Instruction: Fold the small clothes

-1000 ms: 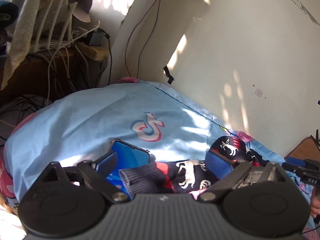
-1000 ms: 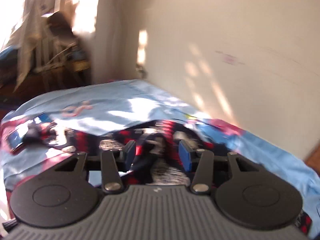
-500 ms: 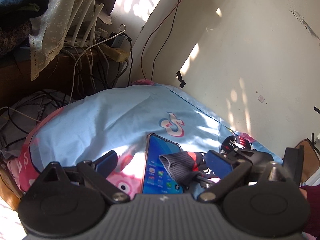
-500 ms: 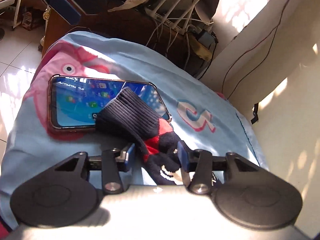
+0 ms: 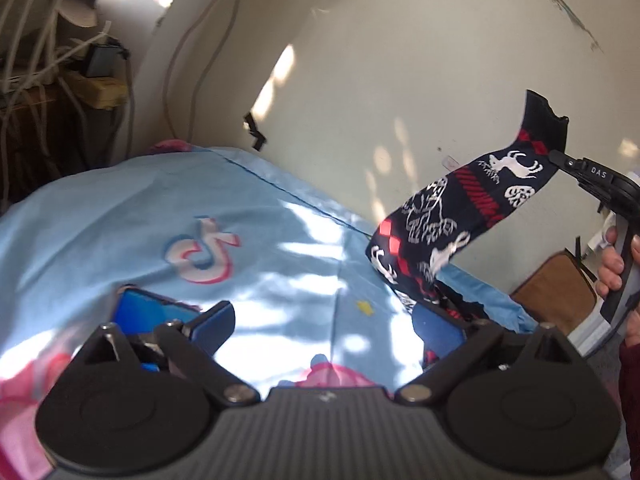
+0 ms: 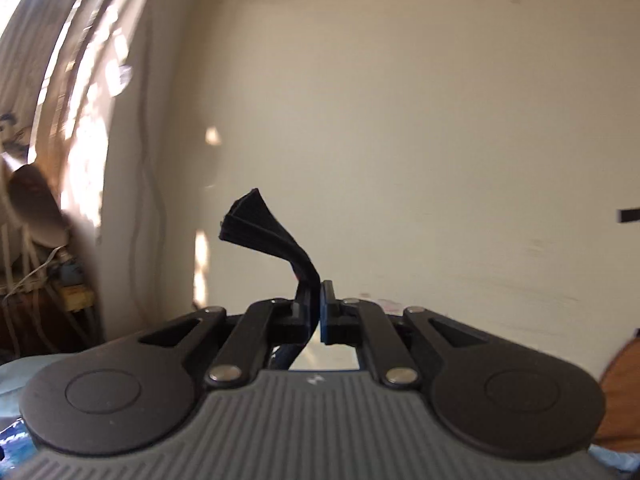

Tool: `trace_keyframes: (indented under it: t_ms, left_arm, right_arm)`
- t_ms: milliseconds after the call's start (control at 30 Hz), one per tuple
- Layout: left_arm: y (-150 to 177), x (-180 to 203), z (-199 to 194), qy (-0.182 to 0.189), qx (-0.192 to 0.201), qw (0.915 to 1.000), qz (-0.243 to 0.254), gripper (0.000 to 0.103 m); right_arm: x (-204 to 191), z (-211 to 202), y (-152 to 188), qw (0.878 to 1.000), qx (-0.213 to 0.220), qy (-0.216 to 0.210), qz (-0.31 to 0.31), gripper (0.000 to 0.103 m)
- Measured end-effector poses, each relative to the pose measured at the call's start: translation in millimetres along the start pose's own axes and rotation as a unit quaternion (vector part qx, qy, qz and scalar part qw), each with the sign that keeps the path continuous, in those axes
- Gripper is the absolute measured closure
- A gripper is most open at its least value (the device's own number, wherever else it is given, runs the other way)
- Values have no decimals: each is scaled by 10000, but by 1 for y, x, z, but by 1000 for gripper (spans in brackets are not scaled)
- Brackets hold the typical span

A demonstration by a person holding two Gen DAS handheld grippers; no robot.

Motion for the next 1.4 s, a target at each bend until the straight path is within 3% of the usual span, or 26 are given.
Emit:
trace_keyframes:
  t_ms: [100, 233, 333, 400, 433, 533, 600, 667, 767, 833, 900, 967, 1100, 1400]
  left_arm:
    - [-15, 37, 41, 249, -242, 9990, 282, 5]
    - [-41, 89, 105, 565, -554, 9954, 536, 4]
    - [-55, 119, 164, 744, -970, 9912, 507, 3]
    - [-60, 131, 198, 817, -1203, 9885, 410, 3]
    - [-60, 134, 215, 874, -1317, 9870, 300, 3]
    - [-54, 141, 246, 869, -1358, 9868, 135, 3]
    - [-50, 140, 257, 775, -1258, 9890, 117, 3]
    - [-47, 134, 266, 722, -1225, 9898, 36, 5]
    - [-38, 127, 271, 785, -1029, 9914, 174, 13]
    - [-40, 127, 271, 651, -1048, 9920, 262, 34]
    - [-39, 126, 274, 655, -1119, 9913, 216, 64]
    - [-40, 124, 276, 654, -1120, 9915, 93, 78]
    - [-41, 115, 277, 631, -1092, 9919, -168, 79]
    - [-41, 125, 276, 331, -995, 9945, 67, 73]
  right_arm:
    - [83, -12, 31, 9956, -248, 640, 634, 96]
    - [174, -16, 115, 9753, -910, 1196, 1616, 96]
    - [220, -2, 199, 9428, -1704, 1157, 2622, 91]
    - [242, 5, 251, 9065, -2187, 811, 3519, 86]
    - [250, 1, 270, 8896, -2118, 564, 4008, 81]
    - [255, -14, 306, 8510, -1308, -440, 5066, 72]
    - [265, -24, 318, 8077, -738, -781, 5797, 76]
    - [271, -22, 320, 7920, -634, -806, 6019, 80]
    - [267, -20, 313, 8046, -688, -707, 5856, 79]
    - [268, -21, 312, 8113, -630, -663, 5775, 79]
    - [269, -22, 314, 8124, -567, -618, 5770, 80]
    - [269, -23, 314, 8149, -540, -585, 5741, 82]
    - [266, -27, 310, 8203, -529, -486, 5674, 84]
    - [273, -31, 319, 8172, -458, -346, 5735, 79]
Point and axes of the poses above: each gripper's, at about its wrist camera, not at the fingertips, and z roughly the way its jaws point, x to its right, y to its underside, the point moved 5 cm from there along z, roughly the way its jaws point, and after that the axes turned 13 degrees about -x, right-handed, at the moved point
